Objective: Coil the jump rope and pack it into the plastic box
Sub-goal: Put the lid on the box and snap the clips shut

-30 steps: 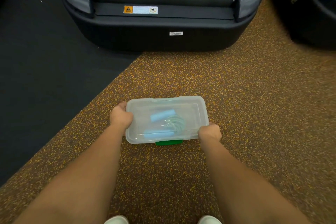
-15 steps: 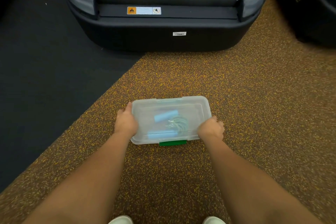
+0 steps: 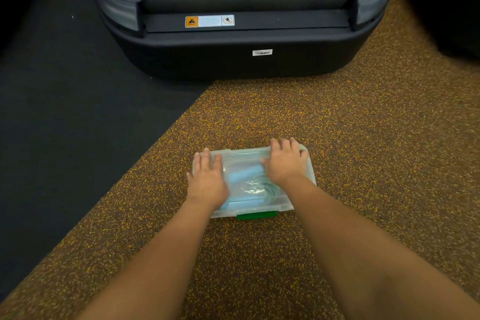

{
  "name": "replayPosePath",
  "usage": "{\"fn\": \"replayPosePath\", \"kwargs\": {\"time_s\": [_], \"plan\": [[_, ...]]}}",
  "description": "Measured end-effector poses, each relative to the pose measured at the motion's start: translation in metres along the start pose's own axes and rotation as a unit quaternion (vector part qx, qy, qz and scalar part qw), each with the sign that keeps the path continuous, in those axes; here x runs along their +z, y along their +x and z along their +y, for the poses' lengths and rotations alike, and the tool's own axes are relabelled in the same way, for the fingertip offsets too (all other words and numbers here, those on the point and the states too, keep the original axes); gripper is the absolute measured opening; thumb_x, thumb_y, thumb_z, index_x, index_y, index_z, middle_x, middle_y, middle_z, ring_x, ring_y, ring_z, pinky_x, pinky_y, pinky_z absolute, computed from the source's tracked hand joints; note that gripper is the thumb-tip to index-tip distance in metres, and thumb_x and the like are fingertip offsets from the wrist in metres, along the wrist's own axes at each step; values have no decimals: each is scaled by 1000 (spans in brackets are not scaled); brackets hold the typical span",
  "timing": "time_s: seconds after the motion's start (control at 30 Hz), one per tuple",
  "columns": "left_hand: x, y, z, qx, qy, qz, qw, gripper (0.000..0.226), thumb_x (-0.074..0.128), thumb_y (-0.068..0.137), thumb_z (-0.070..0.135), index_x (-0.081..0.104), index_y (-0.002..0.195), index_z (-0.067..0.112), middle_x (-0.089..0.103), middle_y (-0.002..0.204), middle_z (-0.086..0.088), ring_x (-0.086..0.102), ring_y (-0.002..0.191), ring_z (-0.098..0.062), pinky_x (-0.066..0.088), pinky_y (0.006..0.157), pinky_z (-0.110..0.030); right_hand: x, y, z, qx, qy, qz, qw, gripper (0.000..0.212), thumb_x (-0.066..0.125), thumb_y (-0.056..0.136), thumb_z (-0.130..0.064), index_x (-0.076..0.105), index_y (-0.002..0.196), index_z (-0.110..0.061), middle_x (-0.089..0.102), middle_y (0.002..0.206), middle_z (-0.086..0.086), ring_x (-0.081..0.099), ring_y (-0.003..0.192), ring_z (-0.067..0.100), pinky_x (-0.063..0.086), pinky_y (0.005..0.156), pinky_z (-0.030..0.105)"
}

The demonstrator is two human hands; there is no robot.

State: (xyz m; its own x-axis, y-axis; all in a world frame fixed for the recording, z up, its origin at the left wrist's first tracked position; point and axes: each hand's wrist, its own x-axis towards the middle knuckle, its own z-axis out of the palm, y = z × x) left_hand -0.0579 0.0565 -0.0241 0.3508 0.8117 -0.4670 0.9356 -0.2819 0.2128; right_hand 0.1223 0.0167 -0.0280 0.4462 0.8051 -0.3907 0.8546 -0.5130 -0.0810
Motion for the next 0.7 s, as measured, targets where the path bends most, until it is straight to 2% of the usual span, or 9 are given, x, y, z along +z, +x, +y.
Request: {"fn": "replayPosePath", "kwargs": {"time_s": [0.07,0.13,0.33,0.4,0.53,0.7], "plan": [[-1,2,3,-6,-11,-17,1000,77,48,92,44,2,151,23,-14,159,-7,-14,145,-30,11,113,-57,-3,6,-2,0,-9,-3,1000,53,31,96,-49,36,138,-18,39,141,10,27,134,28,23,106,49],[0,6,5,-13,-9,-26,1000,91,56,85,54,1,151,24,-14,159,-7,-14,145,-31,13,111,-61,-7,11,-4,3,-19,-11,1000,51,25,97,-49,42,131,-17,44,135,10,32,126,28,25,103,50],[2,12,12,-33,-2,-27,999,100,69,77,49,5,150,23,-10,158,-9,-12,145,-34,18,105,-68,-12,22,-12,4,-49,-66,997,52,20,97,-46,42,132,-15,45,139,8,31,128,30,23,105,57],[2,15,15,-39,11,-20,999,101,71,77,47,6,150,20,-5,158,-13,-8,144,-37,19,107,-65,-11,24,-13,-1,-48,-74,996,49,22,98,-44,42,132,-15,45,139,7,31,129,30,21,105,58],[2,20,21,-34,46,-6,998,105,73,76,44,6,149,10,5,154,-24,1,142,-46,13,115,-50,-8,26,-15,-12,-51,-77,996,47,23,99,-42,41,134,-15,45,140,7,30,130,31,18,106,59],[5,24,22,-41,62,-8,997,107,73,75,46,4,149,11,6,153,-23,3,141,-45,16,114,-52,-8,28,-17,-30,-27,-82,996,45,30,99,-42,40,135,-17,45,139,7,28,131,32,16,108,61]]}}
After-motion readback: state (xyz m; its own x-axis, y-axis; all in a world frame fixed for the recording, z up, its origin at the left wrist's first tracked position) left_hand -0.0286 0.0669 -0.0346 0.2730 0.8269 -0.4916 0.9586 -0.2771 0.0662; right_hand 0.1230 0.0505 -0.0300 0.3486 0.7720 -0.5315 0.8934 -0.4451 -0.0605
